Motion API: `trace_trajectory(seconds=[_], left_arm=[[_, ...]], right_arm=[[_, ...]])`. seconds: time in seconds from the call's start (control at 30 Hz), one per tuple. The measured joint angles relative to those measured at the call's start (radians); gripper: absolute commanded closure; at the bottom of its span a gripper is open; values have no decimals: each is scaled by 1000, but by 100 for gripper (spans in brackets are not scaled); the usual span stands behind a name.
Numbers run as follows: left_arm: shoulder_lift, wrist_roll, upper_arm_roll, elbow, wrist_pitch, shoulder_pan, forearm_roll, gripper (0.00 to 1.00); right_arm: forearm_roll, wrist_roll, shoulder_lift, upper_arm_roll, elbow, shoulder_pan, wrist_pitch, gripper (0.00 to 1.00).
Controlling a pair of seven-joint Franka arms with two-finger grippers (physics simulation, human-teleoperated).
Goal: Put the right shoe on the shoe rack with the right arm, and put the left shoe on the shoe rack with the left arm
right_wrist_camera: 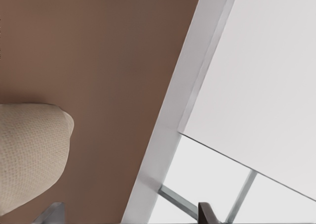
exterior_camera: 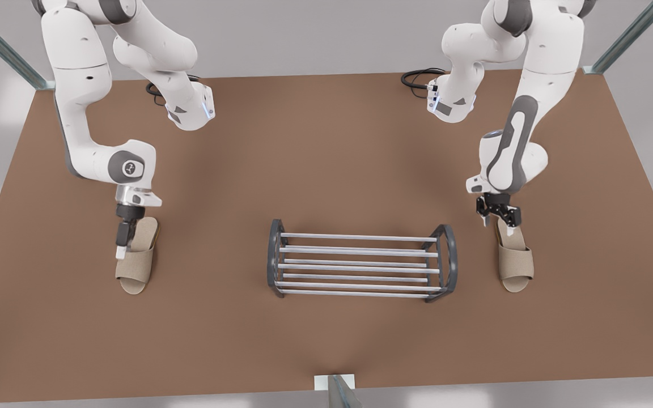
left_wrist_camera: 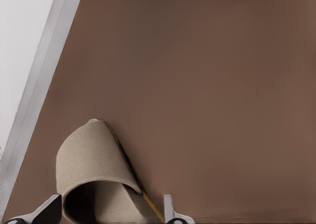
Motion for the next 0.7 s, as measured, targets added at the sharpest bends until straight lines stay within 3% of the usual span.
trace_trajectory(seconds=[0.13, 0.3, 0.7], left_arm=[[1, -114, 9, -46, -108, -2, 148, 0], [-112, -198, 54, -146, -187, -2, 230, 0], [68, -244, 80, -10, -377, -3, 273, 0]], right_arm=[[0, 156, 2, -1, -34, -17, 12, 0], [0, 303, 15, -2, -75, -18, -1, 0], [0, 500, 54, -7, -120, -22, -76, 0]])
